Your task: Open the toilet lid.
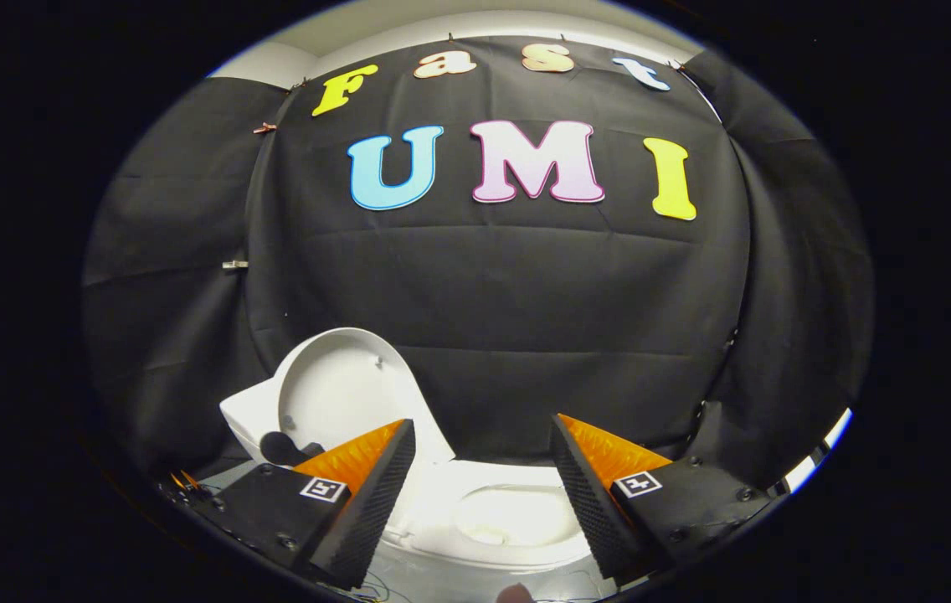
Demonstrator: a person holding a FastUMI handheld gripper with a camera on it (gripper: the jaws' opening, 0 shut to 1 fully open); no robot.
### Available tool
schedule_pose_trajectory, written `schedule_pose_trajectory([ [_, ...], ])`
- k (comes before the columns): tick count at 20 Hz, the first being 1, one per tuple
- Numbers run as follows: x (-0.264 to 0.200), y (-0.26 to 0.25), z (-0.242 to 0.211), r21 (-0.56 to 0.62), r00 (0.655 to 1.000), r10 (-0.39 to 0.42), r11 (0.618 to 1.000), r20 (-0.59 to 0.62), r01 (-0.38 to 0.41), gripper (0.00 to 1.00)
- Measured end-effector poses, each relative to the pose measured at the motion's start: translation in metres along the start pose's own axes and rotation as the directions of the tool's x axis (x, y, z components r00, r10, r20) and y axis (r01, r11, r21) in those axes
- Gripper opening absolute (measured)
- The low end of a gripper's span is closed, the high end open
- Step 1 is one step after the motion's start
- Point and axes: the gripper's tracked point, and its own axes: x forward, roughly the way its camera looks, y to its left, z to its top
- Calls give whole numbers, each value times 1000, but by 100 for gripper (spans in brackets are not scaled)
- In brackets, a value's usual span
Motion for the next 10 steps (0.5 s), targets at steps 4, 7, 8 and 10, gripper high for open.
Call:
schedule_pose_trajectory([
  [4, -1, -35, -7, -6, 999, -18, 1000, 42, 19, 100],
  [7, -3, -54, -19, -20, 999, -30, 999, 41, 31, 100],
  [8, -2, -59, -21, -24, 998, -37, 999, 42, 38, 100],
  [10, -3, -75, -18, -37, 995, -69, 997, 69, 72, 100],
])
